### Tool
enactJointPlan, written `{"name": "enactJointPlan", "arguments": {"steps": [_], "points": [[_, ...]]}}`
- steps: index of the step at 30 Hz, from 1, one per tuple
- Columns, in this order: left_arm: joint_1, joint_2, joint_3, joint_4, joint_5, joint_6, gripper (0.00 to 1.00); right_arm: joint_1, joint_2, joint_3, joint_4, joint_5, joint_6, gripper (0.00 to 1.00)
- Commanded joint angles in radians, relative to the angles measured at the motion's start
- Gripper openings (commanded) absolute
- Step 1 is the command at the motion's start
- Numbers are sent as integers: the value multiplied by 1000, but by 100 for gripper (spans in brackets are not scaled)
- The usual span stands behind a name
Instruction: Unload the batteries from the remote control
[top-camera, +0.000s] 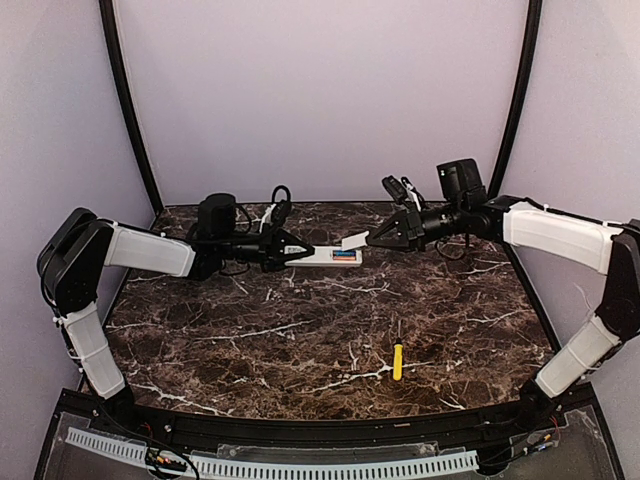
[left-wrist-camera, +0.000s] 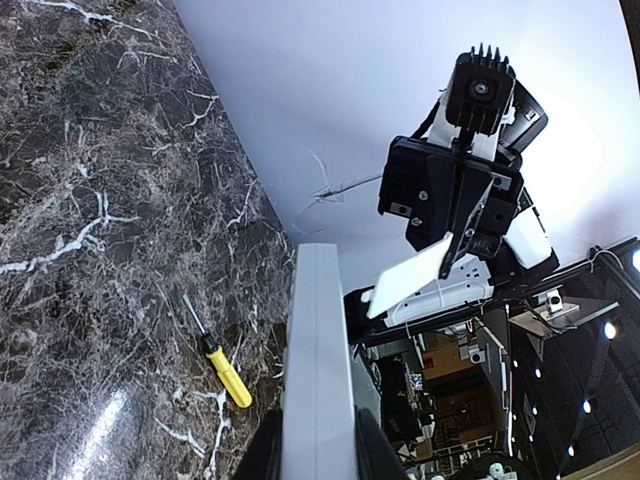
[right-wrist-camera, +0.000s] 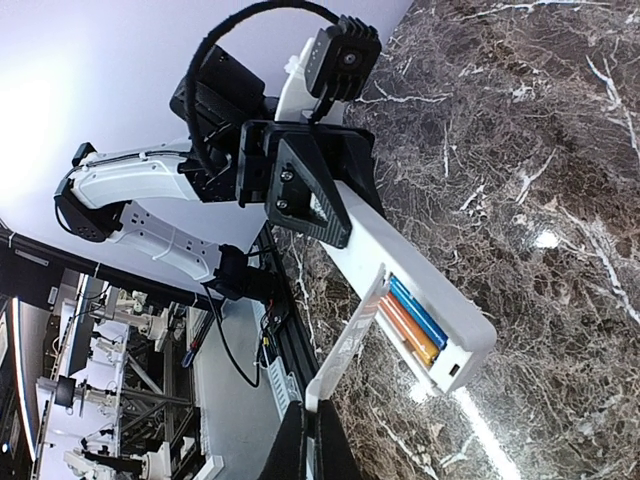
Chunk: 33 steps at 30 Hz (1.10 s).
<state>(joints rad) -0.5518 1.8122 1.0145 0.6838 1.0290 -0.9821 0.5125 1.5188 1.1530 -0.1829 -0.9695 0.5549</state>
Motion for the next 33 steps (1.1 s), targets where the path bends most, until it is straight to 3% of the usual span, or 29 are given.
{"name": "enactJointPlan", "arguments": {"steps": [1, 9, 22, 33], "points": [[3, -50, 1, -41, -6, 53, 0, -22, -45, 33, -26, 17, -27, 0], [3, -59, -7, -113, -27, 108, 0, -67, -81, 38, -149, 94, -103, 0], [2, -70, -68, -207, -71, 192, 0, -73, -42, 103, -484, 507, -261, 0], [1, -71, -102, -284, -99, 267, 0, -71, 53, 119, -637, 796, -280, 0]]}}
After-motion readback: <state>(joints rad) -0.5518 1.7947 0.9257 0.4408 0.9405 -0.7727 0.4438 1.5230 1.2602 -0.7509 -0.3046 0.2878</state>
